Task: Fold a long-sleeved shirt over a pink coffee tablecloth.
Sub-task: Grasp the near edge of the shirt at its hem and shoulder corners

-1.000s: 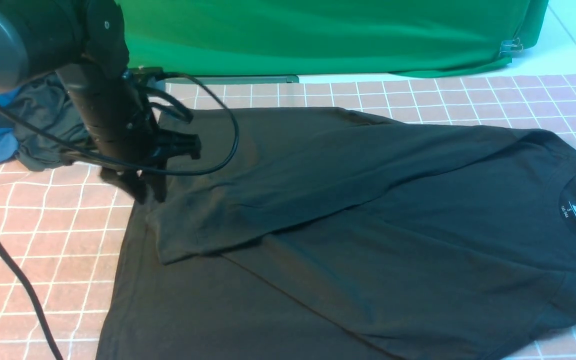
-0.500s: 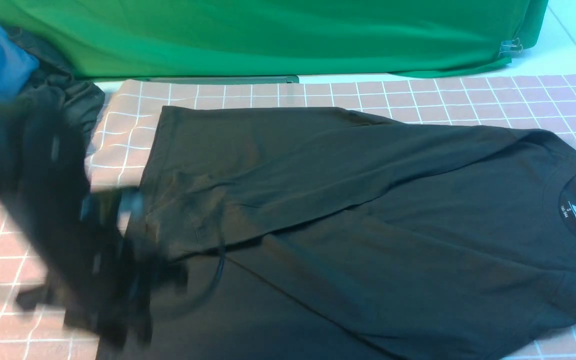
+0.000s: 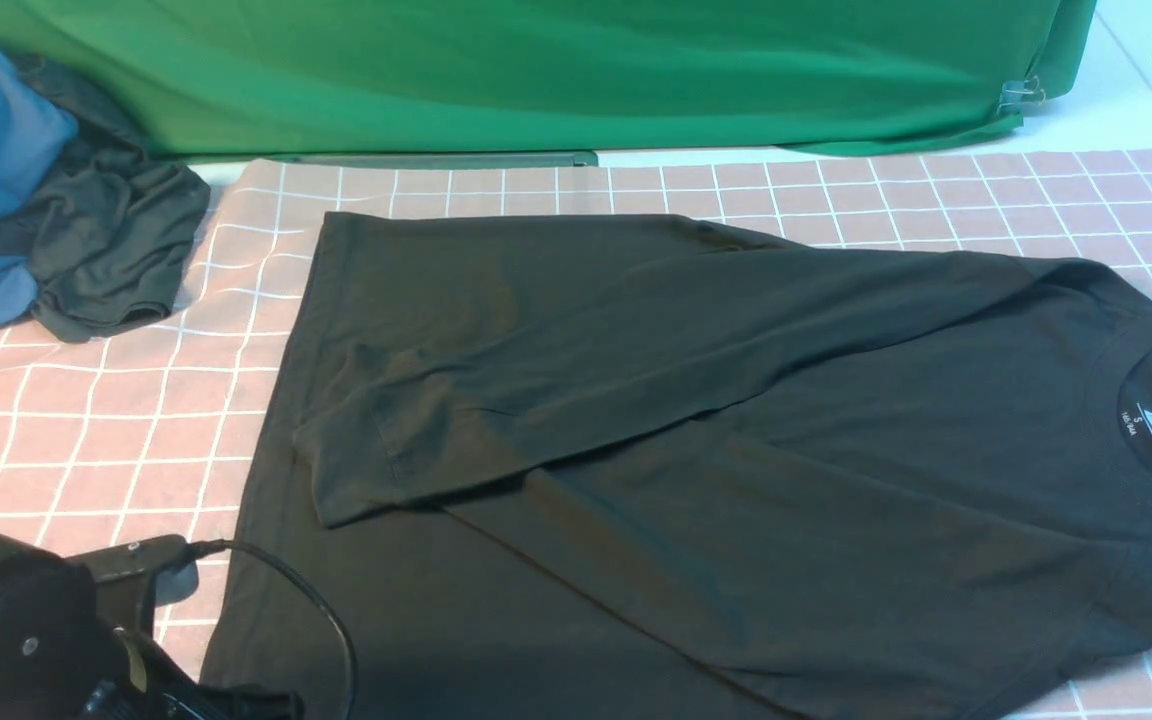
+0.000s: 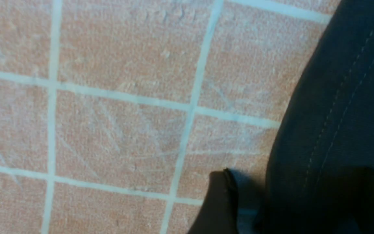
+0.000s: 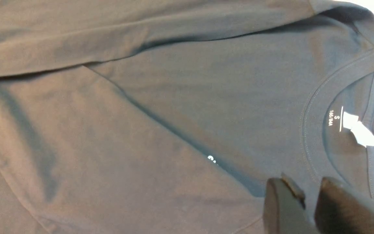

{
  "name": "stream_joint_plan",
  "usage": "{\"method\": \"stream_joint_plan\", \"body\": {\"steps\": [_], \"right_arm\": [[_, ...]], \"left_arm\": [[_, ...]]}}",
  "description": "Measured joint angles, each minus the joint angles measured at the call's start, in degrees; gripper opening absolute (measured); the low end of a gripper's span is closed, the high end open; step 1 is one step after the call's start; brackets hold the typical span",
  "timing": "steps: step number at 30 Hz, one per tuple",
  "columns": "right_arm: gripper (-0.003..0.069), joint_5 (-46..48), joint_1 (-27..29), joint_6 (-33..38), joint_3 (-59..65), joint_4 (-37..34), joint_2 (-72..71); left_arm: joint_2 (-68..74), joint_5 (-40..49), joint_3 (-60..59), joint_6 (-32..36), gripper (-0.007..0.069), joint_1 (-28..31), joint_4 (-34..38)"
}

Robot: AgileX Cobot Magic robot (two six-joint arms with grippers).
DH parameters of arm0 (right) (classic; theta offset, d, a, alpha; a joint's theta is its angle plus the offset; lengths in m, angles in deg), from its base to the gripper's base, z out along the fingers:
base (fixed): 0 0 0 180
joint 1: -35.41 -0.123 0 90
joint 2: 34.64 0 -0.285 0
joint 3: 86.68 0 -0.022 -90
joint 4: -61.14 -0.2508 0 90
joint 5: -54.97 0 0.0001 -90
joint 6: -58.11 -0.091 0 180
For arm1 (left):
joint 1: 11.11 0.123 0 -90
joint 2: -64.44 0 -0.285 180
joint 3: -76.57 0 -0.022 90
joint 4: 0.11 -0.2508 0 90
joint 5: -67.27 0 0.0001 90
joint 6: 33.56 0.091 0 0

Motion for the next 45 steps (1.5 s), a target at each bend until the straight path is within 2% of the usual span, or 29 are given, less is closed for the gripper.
{"method": "stream_joint_plan", "body": {"steps": [2, 3, 4, 5, 6, 7, 9, 13, 18, 21, 22, 23, 24, 27, 30, 36, 39, 41, 42, 45], "right_arm": [[0.0196, 0.00, 0.00, 0.00, 0.00, 0.00, 0.00], [0.0196, 0.05, 0.00, 0.00, 0.00, 0.00, 0.00], [0.0196, 0.13, 0.00, 0.00, 0.00, 0.00, 0.00], [0.0196, 0.76, 0.00, 0.00, -0.05, -0.05, 0.00], [0.0196, 1.54, 0.00, -0.06, -0.05, -0.04, 0.14], [0.0196, 2.34, 0.00, -0.30, -0.05, -0.04, 0.47], [0.0195, 4.91, 0.00, -0.89, -0.05, 0.09, 1.99], [0.0170, 10.87, 0.00, -1.08, -0.05, 0.14, 8.27], [0.0174, 11.57, 0.00, -1.08, -0.05, 0.84, 17.64], [0.0308, 11.64, -0.45, -0.87, 1.15, 0.90, 23.78], [0.0372, 11.13, -0.74, -0.87, 2.25, 1.08, 25.09], [0.0372, 11.13, -0.80, -0.87, 2.48, 1.08, 25.32], [0.0454, 9.99, -1.18, -1.11, 4.52, 1.21, 27.11], [0.0550, 5.74, -1.18, -4.35, 7.12, 2.49, 29.23], [0.0585, 1.32, -1.18, -9.88, 7.90, 6.88, 30.78], [0.0585, -4.26, -1.18, -12.14, 7.90, 8.39, 33.28], [0.0558, -5.47, -1.18, -12.22, 7.90, 8.49, 35.41], [0.0482, -5.04, -1.18, -11.81, 7.71, 8.17, 36.22], [0.0416, -4.67, -1.18, -11.59, 7.51, 7.88, 36.46], [0.0153, -4.33, -1.18, -10.71, 7.26, 7.82, 36.65]], "left_arm": [[0.05, -0.03, -0.03, -0.05, 0.0496, 0.00, 0.00], [0.05, -0.03, -0.03, -0.05, 0.0421, 0.00, -0.06], [0.05, -0.03, -0.03, -0.05, 0.0379, 0.00, -0.06], [0.05, -0.03, -0.03, 0.04, 0.0237, 0.00, 0.01], [0.05, 0.14, 0.15, 0.33, 0.0165, 0.00, 0.17], [0.11, 0.88, 0.66, 0.61, 0.0102, 0.00, 0.29], [0.11, 3.34, 2.30, 1.23, 0.0048, 0.00, 0.34], [-1.81, 9.40, 6.50, 1.76, 0.0043, 0.00, -0.23], [-6.51, 12.37, 7.43, 1.76, 0.0043, 0.00, -0.54], [-9.76, 14.66, 7.43, 1.61, 0.0043, 0.00, -0.54], [-10.48, 14.66, 7.43, 1.61, 0.0043, 0.00, -0.54], [-10.61, 14.66, 7.43, 1.61, 0.0043, 0.00, -0.54], [-11.60, 14.52, 7.43, 1.61, 0.0043, 0.00, -0.54], [-12.11, 14.46, 7.43, 1.59, 0.0043, 0.00, -0.93], [-12.11, 14.46, 7.43, 1.59, 0.0043, 0.00, -1.98], [-12.11, 13.27, 7.43, 1.55, 0.0043, 0.00, -2.29], [-12.11, 12.94, 7.43, 1.55, 0.0043, 0.00, -2.29], [-12.11, 12.74, 7.43, 1.55, 0.0043, 0.00, -2.29], [-12.11, 12.43, 7.43, 1.42, 0.0043, 0.00, -2.24], [-12.11, 10.90, 7.50, 0.18, 0.0043, 0.00, -0.98]]}}
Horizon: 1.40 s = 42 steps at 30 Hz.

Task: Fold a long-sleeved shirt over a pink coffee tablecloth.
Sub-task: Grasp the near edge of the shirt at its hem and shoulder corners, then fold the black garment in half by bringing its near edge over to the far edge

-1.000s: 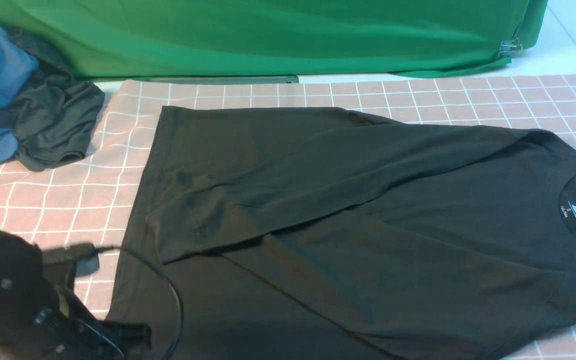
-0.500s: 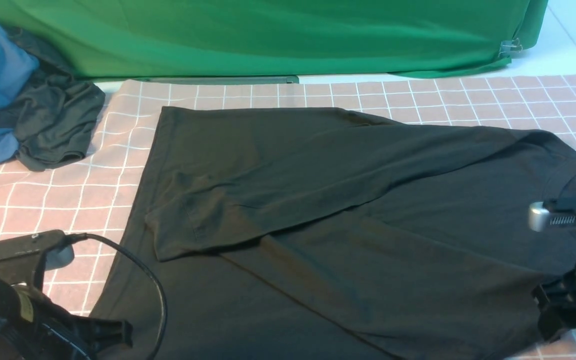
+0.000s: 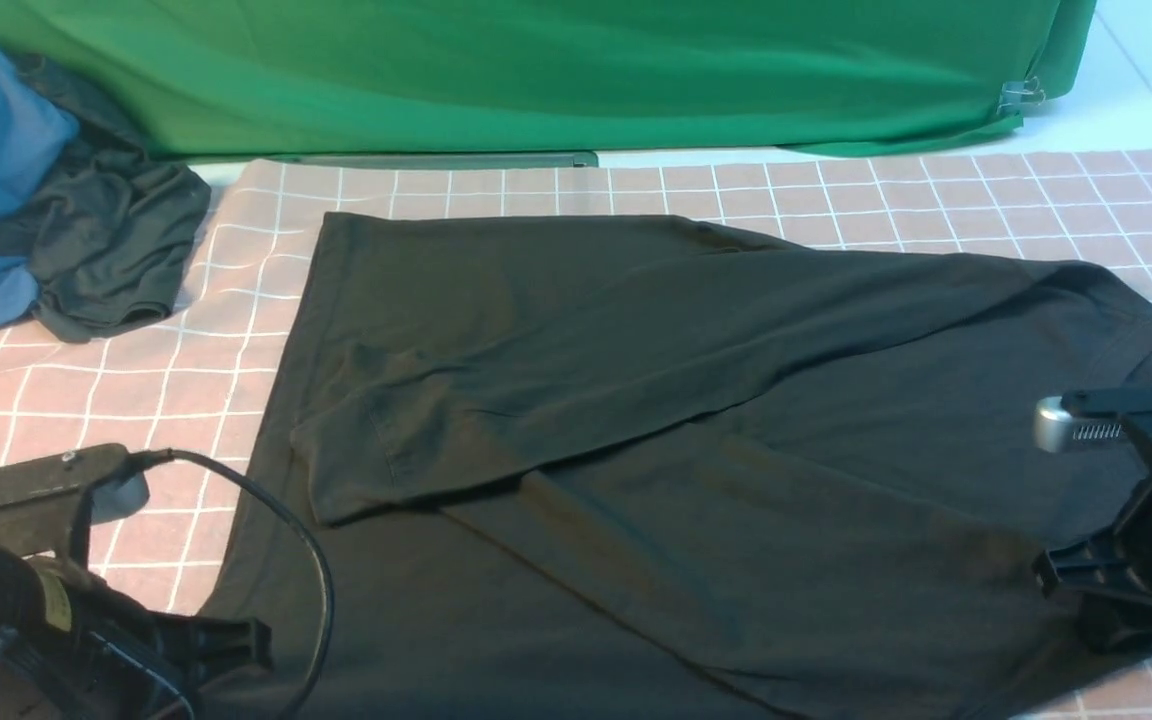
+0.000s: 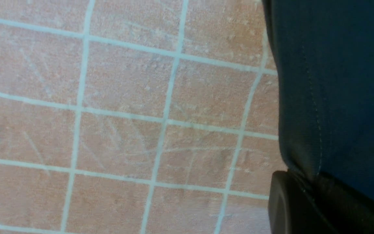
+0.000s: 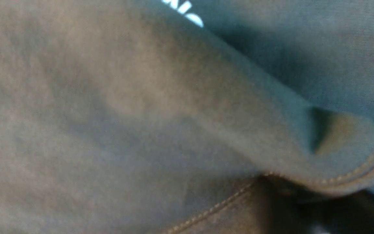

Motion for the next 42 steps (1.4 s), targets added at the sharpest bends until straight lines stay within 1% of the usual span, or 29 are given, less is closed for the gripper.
{"method": "stream_joint_plan", "body": {"steps": [1, 2, 3, 7, 8, 9, 11, 16, 19, 25, 28, 30, 33, 35, 36, 37, 38, 39, 40, 41, 42], "right_arm": [[0.0101, 0.06, 0.00, 0.38, 0.00, 0.28, -0.17], [0.0066, 0.24, 0.00, 0.73, 0.06, 0.28, -0.67], [0.0054, 0.70, 0.00, 0.79, 0.06, 0.28, -1.12], [0.0048, 5.00, 0.00, 1.05, -2.37, 0.28, -5.41], [0.0048, 5.00, 0.00, 1.05, -2.64, 0.28, -5.61], [0.0048, 7.09, 0.00, 1.58, -4.92, 0.28, -6.70], [0.0048, 10.24, 0.00, 2.13, -8.85, 0.28, -7.23], [0.0048, 12.36, 0.00, 2.94, -15.34, 0.28, -5.98], [0.0048, 13.75, 0.00, 3.49, -22.28, 0.28, -1.58], [0.0048, 15.28, 1.47, 3.73, -36.31, 0.22, 9.98], [0.0048, 16.15, 2.37, 3.73, -45.59, 0.04, 17.26], [0.0048, 16.29, 2.44, 3.68, -51.49, -0.25, 21.91], [0.0048, 16.76, 2.44, 3.68, -56.93, -0.75, 26.44], [0.0068, 18.51, 2.44, 3.54, -62.73, -0.88, 31.17], [0.0088, 19.93, 2.44, 3.48, -64.51, -0.88, 32.39], [0.0128, 21.60, 2.44, 3.48, -66.55, -0.83, 33.47], [0.0182, 23.40, 2.44, 3.74, -68.43, -0.79, 34.31], [0.0286, 25.05, 2.39, 3.79, -70.29, -0.61, 34.85], [0.0326, 25.44, 2.39, 3.79, -70.84, -0.57, 34.73], [0.0387, 25.81, 2.32, 3.89, -71.05, -0.96, 34.17], [0.0424, 26.07, 2.16, 4.44, -70.78, -2.32, 33.24]], "left_arm": [[0.00, -0.20, 0.22, -0.25, 0.0043, 0.00, 0.72], [0.00, -0.32, 0.89, -0.46, 0.0043, 0.00, 1.15], [0.00, -0.25, 1.55, -0.99, 0.0043, 0.00, 1.28], [0.48, 0.35, 7.22, -5.95, 0.0043, 0.00, 0.04], [0.57, 0.40, 7.57, -6.17, 0.0043, 0.00, 0.04], [1.40, 0.57, 9.77, -7.55, 0.0043, 0.00, -0.92], [4.33, 0.76, 14.23, -8.68, 0.0043, 0.00, -1.90], [10.53, -0.11, 21.38, -9.19, 0.0043, 0.42, -3.01], [17.09, -0.44, 28.41, -8.22, 0.0043, 4.15, -1.18], [28.91, -3.12, 39.65, -2.00, 0.0043, 12.94, 3.96], [35.72, -3.99, 45.83, 1.07, 0.0043, 15.16, 6.76], [40.47, -4.40, 50.26, 1.66, 0.0043, 15.54, 7.67], [45.12, -4.40, 53.96, 1.77, 0.0043, 15.65, 8.25], [49.93, -3.01, 57.94, 2.06, 0.0043, 15.91, 9.80], [51.56, -2.02, 59.35, 2.16, 0.0043, 15.91, 10.01], [52.64, -1.20, 60.33, 2.16, 0.0043, 15.99, 10.14], [53.73, -0.41, 61.33, 2.16, 0.0043, 16.10, 10.26], [54.83, 0.33, 62.37, 2.16, 0.0043, 16.10, 10.26], [55.20, 0.72, 62.80, 2.16, 0.0043, 16.10, 10.26], [55.39, 0.94, 63.18, 2.20, 0.0043, 16.10, 10.40], [55.47, 1.09, 63.37, 2.27, 0.0043, 16.10, 10.52]]}}
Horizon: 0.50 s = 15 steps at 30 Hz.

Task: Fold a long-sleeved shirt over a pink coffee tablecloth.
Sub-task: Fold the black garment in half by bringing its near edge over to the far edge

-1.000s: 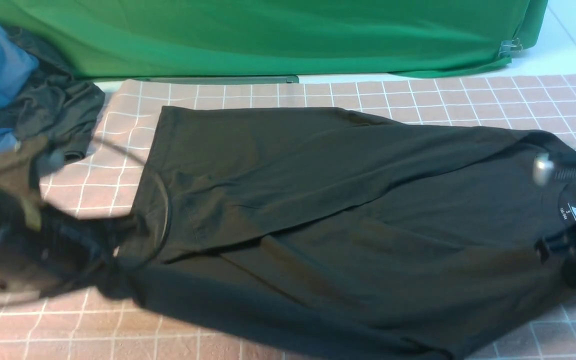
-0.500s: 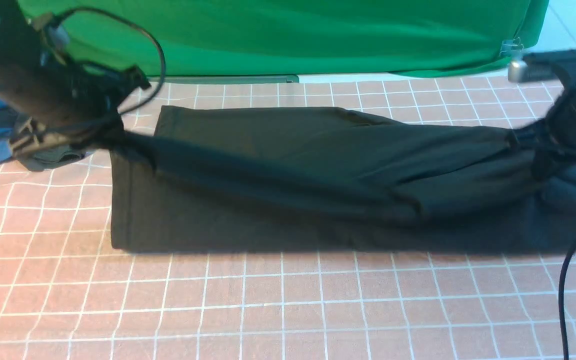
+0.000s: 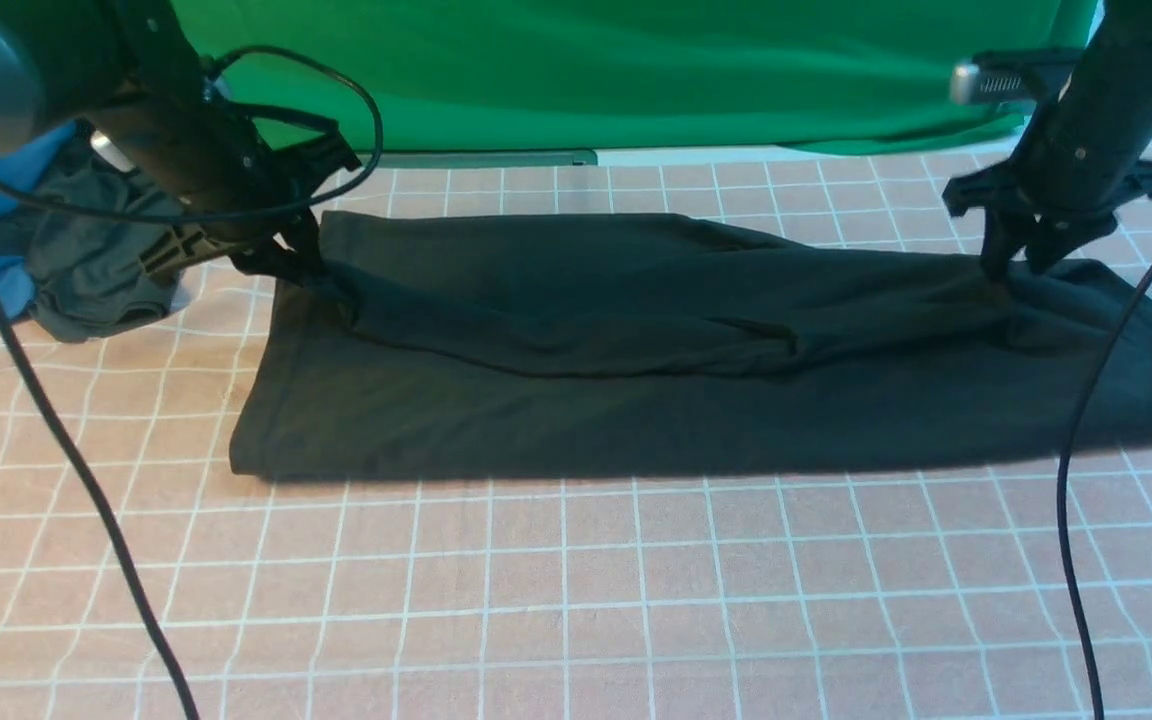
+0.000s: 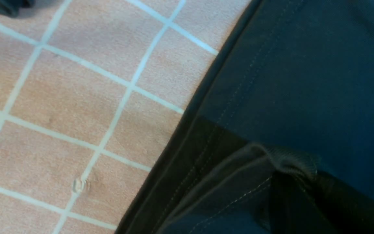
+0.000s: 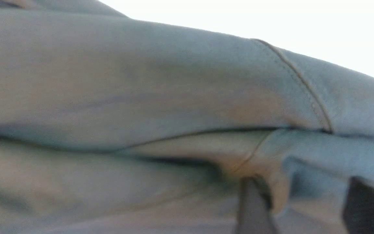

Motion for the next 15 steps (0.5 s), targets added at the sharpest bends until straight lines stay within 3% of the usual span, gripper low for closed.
{"method": "stream_joint_plan", "body": {"steps": [3, 8, 11, 15], "right_arm": [[0.0476, 0.27, -1.68, 7.33, 3.91, -6.30, -4.08], [0.0474, -0.97, -9.29, 18.08, 14.12, -9.93, -9.42], [0.0474, -3.86, -12.99, 20.72, 16.95, -9.02, -9.53], [0.0474, -7.82, -17.62, 22.19, 18.28, -1.26, -8.82]], "left_arm": [[-0.05, 0.60, 0.43, 0.46, 0.0043, 0.00, 0.17], [-0.05, 1.80, 0.44, 1.04, 0.0043, 0.06, 0.46], [-0.05, 1.98, 0.44, 2.05, 0.0043, 0.06, 0.61], [-0.05, 2.34, 0.44, 3.08, 0.0043, 0.06, 0.61]]}}
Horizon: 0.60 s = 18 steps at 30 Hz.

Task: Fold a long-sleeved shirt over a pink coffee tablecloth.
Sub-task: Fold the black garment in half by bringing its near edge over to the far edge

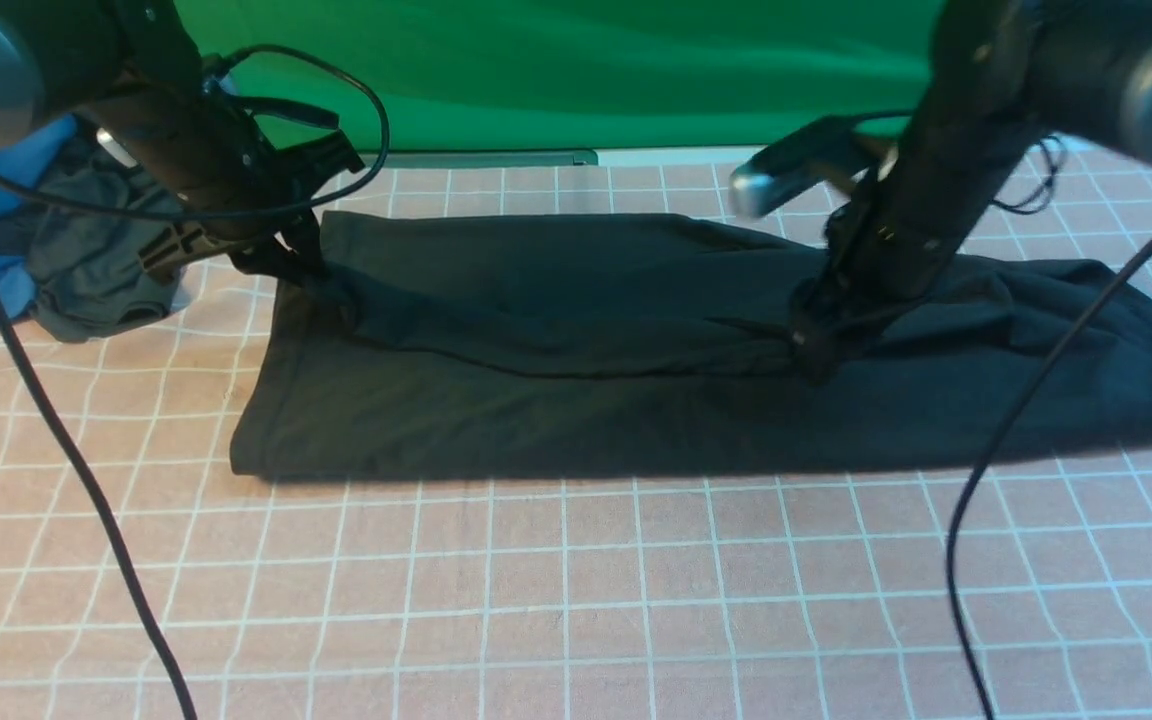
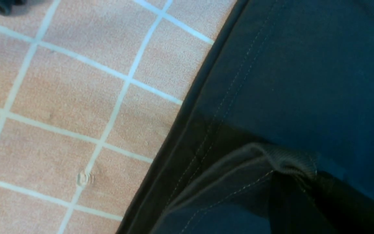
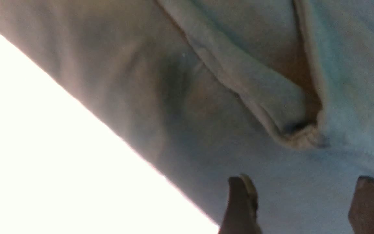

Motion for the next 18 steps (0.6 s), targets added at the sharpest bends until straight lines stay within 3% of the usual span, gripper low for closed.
{"method": "stream_joint_plan", "body": {"steps": [5, 10, 13, 17, 18], "right_arm": [[0.0474, -4.83, -1.43, -0.29, 0.49, 6.18, 1.40], [0.0468, -8.82, -1.45, -0.29, 1.28, 7.22, 3.45], [0.0424, -10.67, -1.45, -0.29, 1.39, 7.28, 4.26], [0.0128, -13.17, -1.56, 1.10, 1.39, 7.40, 4.41], [0.0096, -13.37, -1.56, 1.10, 1.39, 7.40, 4.41]], "left_arm": [[0.00, 0.50, 0.00, 0.72, 0.0043, 0.00, 0.00], [0.00, 0.54, 0.00, 0.72, 0.0043, 0.00, 0.00], [0.00, 0.54, 0.00, 0.72, 0.0043, 0.00, 0.00], [0.00, 0.90, 0.06, 0.69, 0.0043, 0.00, 0.00], [0.00, 1.03, 0.06, 0.30, 0.0043, 0.00, 0.00]]}}
